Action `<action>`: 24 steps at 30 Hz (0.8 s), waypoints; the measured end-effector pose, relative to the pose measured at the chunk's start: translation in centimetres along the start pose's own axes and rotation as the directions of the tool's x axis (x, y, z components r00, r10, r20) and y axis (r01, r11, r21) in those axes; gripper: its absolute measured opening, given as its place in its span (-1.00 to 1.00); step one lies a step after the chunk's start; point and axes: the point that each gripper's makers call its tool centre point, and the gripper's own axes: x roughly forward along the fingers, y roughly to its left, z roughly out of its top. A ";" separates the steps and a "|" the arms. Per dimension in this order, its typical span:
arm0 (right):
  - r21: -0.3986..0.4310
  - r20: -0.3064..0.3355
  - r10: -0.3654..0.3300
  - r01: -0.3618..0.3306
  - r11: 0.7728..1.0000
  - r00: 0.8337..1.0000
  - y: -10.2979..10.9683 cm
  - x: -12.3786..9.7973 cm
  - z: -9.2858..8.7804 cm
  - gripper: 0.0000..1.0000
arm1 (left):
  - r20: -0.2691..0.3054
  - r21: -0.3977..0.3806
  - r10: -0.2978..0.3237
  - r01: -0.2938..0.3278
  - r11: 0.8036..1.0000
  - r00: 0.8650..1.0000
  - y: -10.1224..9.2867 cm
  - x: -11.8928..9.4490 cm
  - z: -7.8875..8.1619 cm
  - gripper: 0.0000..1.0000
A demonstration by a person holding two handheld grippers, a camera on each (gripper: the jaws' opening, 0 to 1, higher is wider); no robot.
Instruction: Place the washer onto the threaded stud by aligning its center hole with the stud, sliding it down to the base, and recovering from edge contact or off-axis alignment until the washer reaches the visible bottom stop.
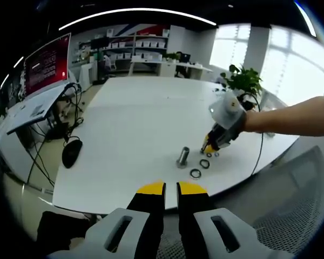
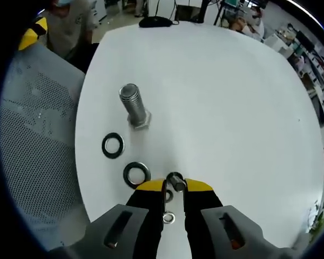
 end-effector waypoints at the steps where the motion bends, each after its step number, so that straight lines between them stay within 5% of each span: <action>1: 0.001 -0.003 0.002 -0.002 1.000 1.000 0.0 0.1 0.0 -0.72 | 0.000 0.000 0.000 0.000 1.000 1.000 0.0 0.0 0.0 -0.89; 24: 0.045 0.023 0.008 -0.009 0.999 1.000 -0.4 -1.3 -0.7 -0.63 | 0.005 -0.002 0.004 -0.004 1.000 1.000 0.0 0.0 0.1 -0.89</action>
